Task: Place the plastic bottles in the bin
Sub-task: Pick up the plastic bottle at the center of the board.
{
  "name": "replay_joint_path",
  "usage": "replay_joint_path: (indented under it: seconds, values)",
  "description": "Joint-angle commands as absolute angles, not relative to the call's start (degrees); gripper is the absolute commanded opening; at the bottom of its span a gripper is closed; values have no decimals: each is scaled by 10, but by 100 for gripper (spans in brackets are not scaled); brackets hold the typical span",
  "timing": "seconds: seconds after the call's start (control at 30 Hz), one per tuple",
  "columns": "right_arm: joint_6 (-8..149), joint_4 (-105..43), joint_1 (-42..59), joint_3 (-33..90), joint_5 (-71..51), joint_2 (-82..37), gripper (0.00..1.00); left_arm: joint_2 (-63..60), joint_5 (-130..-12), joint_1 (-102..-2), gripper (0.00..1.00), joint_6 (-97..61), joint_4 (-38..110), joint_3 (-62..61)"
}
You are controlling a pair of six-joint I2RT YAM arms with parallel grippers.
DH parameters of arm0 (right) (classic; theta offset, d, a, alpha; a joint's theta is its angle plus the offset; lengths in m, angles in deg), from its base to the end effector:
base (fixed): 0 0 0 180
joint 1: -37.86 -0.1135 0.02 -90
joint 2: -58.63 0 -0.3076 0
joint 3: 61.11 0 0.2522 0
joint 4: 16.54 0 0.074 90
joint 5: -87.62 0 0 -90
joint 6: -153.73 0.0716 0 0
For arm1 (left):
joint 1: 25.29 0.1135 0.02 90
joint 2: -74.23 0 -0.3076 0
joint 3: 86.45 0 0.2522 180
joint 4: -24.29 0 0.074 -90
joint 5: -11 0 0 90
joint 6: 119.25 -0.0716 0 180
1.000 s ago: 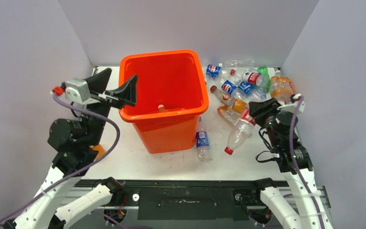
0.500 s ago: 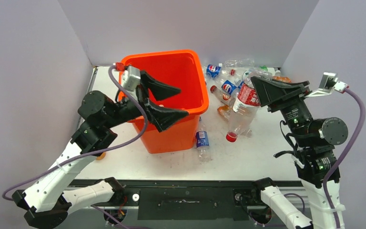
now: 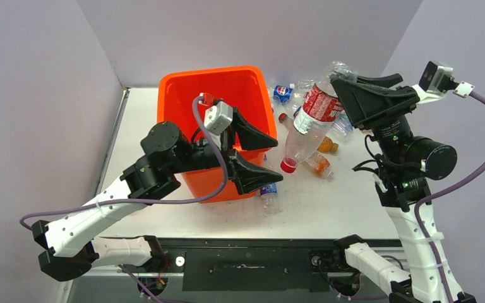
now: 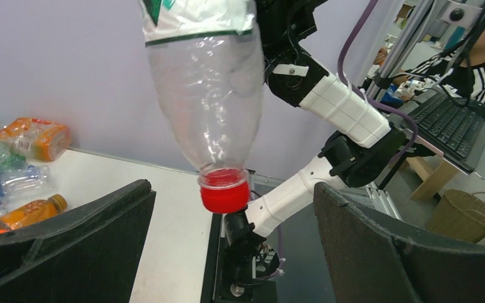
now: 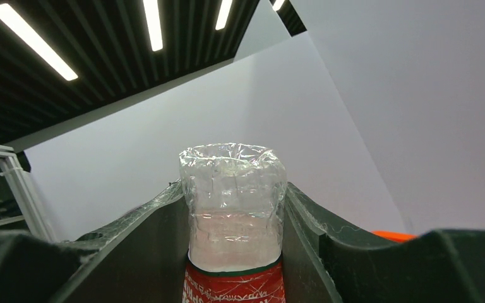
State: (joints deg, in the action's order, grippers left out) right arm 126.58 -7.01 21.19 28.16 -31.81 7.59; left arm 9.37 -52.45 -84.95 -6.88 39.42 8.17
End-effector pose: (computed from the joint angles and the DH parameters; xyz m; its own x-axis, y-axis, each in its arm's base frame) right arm 0.1014 0.0671 0.6097 -0.1802 0.7550 -0.6304 -0.8895 0.1485 0.4322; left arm 0.0945 -0.2249 0.5520 -0.2590 -0.2315 -0.9377 0.9645 -0.0103 -0.2638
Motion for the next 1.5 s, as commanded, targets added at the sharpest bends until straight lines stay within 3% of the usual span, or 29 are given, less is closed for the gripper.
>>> replay_joint_path:
  seconds: [0.0, 0.17, 0.37, 0.53, 0.63, 0.73, 0.77, 0.87, 1.0, 1.07, 1.3, 1.47]
  values:
    - [1341, 39, 208, 273, -324, 67, 5, 77, -560, -859, 96, -81, 389, 103]
    - [1362, 54, 208, 267, -331, 62, 5, 47, -562, -865, 99, -87, 390, 123]
    - [1360, 48, 207, 249, -332, 68, 5, 28, -555, -867, 63, -88, 389, 126]
    - [1352, 36, 207, 234, -335, 72, 5, 34, -545, -867, 54, -78, 334, 109]
    - [1343, 28, 207, 224, -336, 79, 5, 33, -534, -868, 35, -81, 328, 108]
    - [1328, 2, 207, 231, -340, 81, 5, 31, -540, -868, 4, -97, 356, 122]
    - [1319, -12, 207, 240, -345, 81, 7, 31, -546, -868, 0, -106, 373, 131]
    - [1278, -67, 198, 267, -352, 86, 30, 41, -574, -868, 0, -140, 424, 151]
    - [1232, -138, 190, 292, -350, 99, 82, 60, -612, -868, 0, -179, 465, 169]
    - [1213, -172, 185, 300, -348, 106, 98, 70, -633, -868, 0, -202, 485, 177]
    - [1135, -291, 171, 321, -338, 138, 90, 97, -774, -876, 0, -351, 596, 225]
    - [1074, -381, 165, 313, -293, 170, 90, 119, -970, -938, 0, -566, 622, 181]
